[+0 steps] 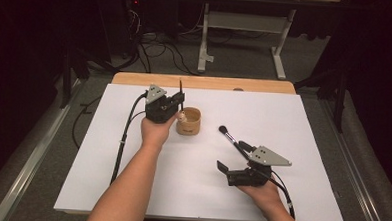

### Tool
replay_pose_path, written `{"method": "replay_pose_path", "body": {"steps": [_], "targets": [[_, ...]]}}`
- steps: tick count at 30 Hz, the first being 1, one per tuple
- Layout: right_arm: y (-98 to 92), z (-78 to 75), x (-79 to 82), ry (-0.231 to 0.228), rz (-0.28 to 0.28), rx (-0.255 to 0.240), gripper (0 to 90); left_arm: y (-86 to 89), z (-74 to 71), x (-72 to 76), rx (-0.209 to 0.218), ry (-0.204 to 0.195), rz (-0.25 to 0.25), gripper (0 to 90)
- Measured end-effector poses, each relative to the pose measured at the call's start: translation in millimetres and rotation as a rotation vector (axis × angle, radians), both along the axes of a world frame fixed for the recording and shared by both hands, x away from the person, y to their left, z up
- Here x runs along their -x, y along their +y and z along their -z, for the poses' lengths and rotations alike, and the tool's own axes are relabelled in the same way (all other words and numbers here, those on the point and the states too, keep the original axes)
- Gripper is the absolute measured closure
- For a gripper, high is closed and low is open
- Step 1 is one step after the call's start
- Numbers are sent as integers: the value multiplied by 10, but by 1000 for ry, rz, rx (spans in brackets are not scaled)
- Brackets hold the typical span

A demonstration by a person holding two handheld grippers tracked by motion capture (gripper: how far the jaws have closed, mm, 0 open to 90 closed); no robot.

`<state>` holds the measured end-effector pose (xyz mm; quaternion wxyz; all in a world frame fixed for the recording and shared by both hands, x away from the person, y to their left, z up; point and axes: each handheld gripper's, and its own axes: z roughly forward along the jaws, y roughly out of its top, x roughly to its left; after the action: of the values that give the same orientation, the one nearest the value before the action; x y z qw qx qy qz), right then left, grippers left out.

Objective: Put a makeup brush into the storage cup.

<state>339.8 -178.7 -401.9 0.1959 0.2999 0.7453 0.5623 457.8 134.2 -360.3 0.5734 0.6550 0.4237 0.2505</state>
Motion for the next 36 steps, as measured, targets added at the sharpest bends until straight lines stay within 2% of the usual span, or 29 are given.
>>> {"method": "replay_pose_path", "body": {"steps": [16,34,35,36], "targets": [[7,8,-2,-3,-7,11,11,-30,168,10,-18,50,11,827],[13,8,8,-3,-4,7,11,-62,153,39,-28,53,31,822],[13,7,9,-3,-3,9,11,-62,154,41,-29,54,41,799],[13,7,5,-7,-6,11,11,-62,154,41,-31,55,44,737]]}}
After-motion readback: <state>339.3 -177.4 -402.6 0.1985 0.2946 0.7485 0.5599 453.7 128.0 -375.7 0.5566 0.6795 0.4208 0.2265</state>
